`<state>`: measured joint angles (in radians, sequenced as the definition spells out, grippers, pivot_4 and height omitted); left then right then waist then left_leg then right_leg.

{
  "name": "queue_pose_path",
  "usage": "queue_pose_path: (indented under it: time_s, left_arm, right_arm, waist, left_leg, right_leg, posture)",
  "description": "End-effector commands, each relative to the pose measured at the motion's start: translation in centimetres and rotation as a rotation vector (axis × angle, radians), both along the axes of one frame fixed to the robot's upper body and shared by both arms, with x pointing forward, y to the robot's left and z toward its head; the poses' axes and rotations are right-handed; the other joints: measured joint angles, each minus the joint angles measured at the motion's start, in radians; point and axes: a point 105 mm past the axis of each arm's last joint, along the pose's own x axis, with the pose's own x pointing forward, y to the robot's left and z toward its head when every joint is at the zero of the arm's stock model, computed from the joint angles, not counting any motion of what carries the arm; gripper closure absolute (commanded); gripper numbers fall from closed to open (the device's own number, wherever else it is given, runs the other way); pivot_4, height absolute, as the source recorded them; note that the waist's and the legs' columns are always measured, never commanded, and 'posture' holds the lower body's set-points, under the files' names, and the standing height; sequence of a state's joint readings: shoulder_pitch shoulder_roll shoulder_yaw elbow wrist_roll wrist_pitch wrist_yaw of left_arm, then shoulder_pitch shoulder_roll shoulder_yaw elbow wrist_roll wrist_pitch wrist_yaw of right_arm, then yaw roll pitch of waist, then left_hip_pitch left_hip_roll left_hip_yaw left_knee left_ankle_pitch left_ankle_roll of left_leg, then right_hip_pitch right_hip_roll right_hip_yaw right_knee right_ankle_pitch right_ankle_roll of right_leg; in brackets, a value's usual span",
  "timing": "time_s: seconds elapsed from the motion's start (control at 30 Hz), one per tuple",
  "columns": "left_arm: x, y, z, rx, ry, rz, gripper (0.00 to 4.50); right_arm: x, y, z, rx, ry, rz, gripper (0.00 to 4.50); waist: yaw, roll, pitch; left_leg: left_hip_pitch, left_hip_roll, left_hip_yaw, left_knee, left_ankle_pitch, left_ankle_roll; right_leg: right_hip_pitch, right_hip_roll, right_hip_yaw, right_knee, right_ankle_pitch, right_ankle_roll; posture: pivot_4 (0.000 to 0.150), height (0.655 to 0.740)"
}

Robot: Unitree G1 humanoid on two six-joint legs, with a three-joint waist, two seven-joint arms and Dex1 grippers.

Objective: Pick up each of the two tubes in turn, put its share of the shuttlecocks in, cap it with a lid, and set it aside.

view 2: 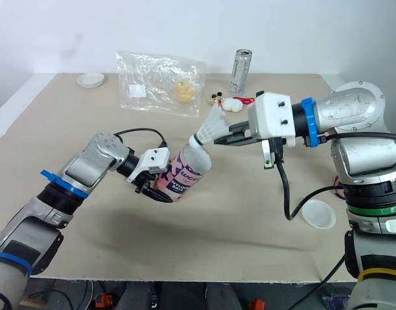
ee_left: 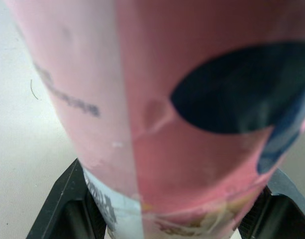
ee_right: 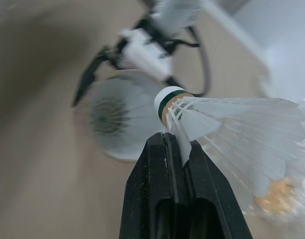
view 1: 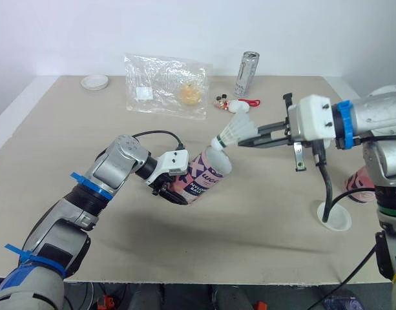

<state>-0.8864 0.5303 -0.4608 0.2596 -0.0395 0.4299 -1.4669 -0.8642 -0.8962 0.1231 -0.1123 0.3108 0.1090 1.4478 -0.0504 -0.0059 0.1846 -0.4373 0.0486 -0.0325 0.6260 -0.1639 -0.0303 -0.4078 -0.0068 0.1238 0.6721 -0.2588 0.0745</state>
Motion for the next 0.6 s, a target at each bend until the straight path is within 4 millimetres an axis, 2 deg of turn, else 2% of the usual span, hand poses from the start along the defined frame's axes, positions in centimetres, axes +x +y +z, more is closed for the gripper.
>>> queue_pose_path:
  time_s: [0.03,0.27,0.33,0.4,0.5,0.53,0.57,0.6]
  left_arm:
    - [0.1,0.0,0.4,-0.003,-0.019,0.003,1.75]
    - [0.2,0.3,0.4,0.003,-0.022,0.014,1.75]
    - [0.2,0.3,0.4,0.002,-0.021,0.015,1.75]
    - [0.1,0.4,0.4,0.005,-0.019,0.018,1.75]
    - [0.1,0.6,0.4,0.009,-0.018,0.021,1.75]
    - [0.1,0.7,0.4,0.010,-0.018,0.021,1.75]
    - [0.1,0.7,0.3,0.012,-0.017,0.022,1.75]
    - [0.0,0.7,0.3,0.013,-0.017,0.021,1.75]
  right_arm:
    - [-0.5,0.4,0.1,-0.036,-0.050,0.033,4.43]
    - [-0.2,1.0,-1.7,-0.073,-0.059,0.066,4.43]
    - [-0.1,1.1,-1.8,-0.068,-0.059,0.069,3.96]
    - [-0.5,1.4,-1.2,-0.014,-0.010,0.072,3.31]
    - [-0.8,1.3,-0.2,0.073,0.099,0.043,1.98]
    - [-0.9,1.3,0.0,0.092,0.132,0.035,1.81]
    - [-1.1,1.3,0.4,0.119,0.164,0.030,0.95]
    - [-1.3,1.4,1.0,0.163,0.218,0.022,0.70]
  waist:
    - [0.001,0.000,0.000]
    - [0.001,0.000,0.000]
    - [0.001,0.000,0.000]
    - [0.001,0.000,0.000]
    - [0.001,0.000,0.000]
    - [0.001,0.000,0.000]
    - [0.002,0.000,0.000]
    - [0.002,0.000,0.000]
  left_leg:
    - [0.000,0.000,0.000,0.000,0.000,0.000]
    - [0.000,0.000,0.000,0.000,0.000,0.000]
    - [0.000,0.000,0.000,0.000,0.000,0.000]
    - [0.000,0.000,0.000,0.000,0.000,0.000]
    - [0.000,0.000,0.000,0.000,0.000,0.000]
    - [0.000,0.000,0.000,0.000,0.000,0.000]
    - [0.000,0.000,0.000,0.000,0.000,0.000]
    - [0.000,0.000,0.000,0.000,0.000,0.000]
  right_leg:
    - [0.000,0.000,0.000,0.000,0.000,0.000]
    - [0.000,0.000,0.000,0.000,0.000,0.000]
    - [0.000,0.000,0.000,0.000,0.000,0.000]
    - [0.000,0.000,0.000,0.000,0.000,0.000]
    - [0.000,0.000,0.000,0.000,0.000,0.000]
    - [0.000,0.000,0.000,0.000,0.000,-0.001]
    - [0.000,0.000,0.000,0.000,0.000,-0.001]
    - [0.000,0.000,0.000,0.000,0.000,-0.001]
  posture:
    - [0.150,0.7400]
    - [0.150,0.7400]
    - [0.150,0.7400]
    - [0.150,0.7400]
    - [0.150,0.7400]
    - [0.150,0.7400]
    - [0.150,0.7400]
    - [0.150,0.7400]
